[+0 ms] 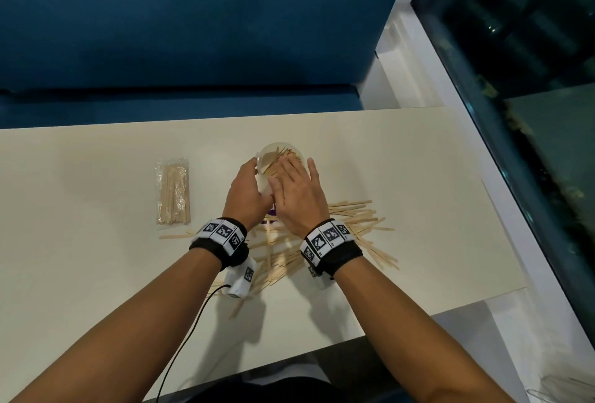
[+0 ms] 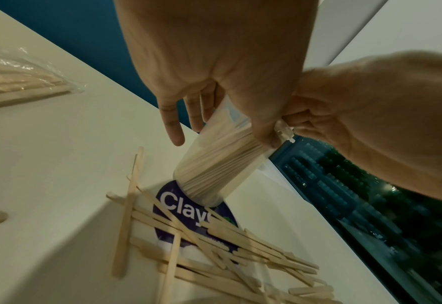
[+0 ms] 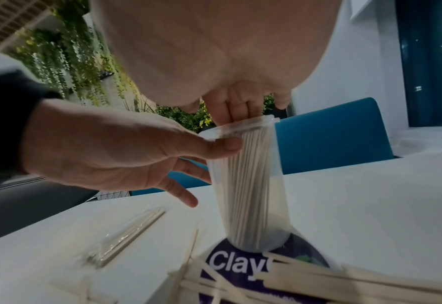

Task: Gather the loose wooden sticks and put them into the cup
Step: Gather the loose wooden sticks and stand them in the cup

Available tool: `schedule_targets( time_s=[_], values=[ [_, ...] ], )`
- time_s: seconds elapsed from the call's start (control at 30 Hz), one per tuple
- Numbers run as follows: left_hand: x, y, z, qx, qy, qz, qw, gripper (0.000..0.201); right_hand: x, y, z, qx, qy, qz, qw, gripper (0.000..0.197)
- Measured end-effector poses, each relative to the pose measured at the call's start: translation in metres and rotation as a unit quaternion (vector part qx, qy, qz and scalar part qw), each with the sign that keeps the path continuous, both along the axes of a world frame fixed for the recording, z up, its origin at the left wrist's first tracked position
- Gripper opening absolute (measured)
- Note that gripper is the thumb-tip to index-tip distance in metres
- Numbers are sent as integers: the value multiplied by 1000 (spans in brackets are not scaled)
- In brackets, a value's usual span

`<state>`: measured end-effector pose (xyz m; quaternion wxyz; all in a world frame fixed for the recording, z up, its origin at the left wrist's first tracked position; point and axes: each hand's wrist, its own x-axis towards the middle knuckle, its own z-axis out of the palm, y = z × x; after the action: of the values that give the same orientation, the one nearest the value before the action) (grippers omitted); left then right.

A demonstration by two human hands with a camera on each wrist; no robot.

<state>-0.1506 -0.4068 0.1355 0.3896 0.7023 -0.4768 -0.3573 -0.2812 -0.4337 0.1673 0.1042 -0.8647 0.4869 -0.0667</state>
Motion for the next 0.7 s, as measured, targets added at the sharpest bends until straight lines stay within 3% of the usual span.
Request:
schedule_targets(
  time_s=[0.1, 0.23, 0.33, 0.53, 0.7],
  values=[
    [-2, 1, 2, -6, 1, 4, 1000, 46, 2, -1, 4, -18, -53, -20, 998, 59],
    [-1, 2, 4, 6, 13, 2, 1000, 48, 8, 4, -5, 41, 50, -17, 998, 73],
    [-2, 1, 6, 11, 17, 3, 1000, 41, 7, 9, -8, 58, 27, -10, 998, 75],
    [-1, 3, 6, -5, 4, -11, 1000, 54, 0, 4, -8, 53, 17, -9, 998, 68],
    [13, 26, -9, 34, -49, -42, 997, 74, -5, 22, 9, -12, -207, -59, 977, 43]
  ],
)
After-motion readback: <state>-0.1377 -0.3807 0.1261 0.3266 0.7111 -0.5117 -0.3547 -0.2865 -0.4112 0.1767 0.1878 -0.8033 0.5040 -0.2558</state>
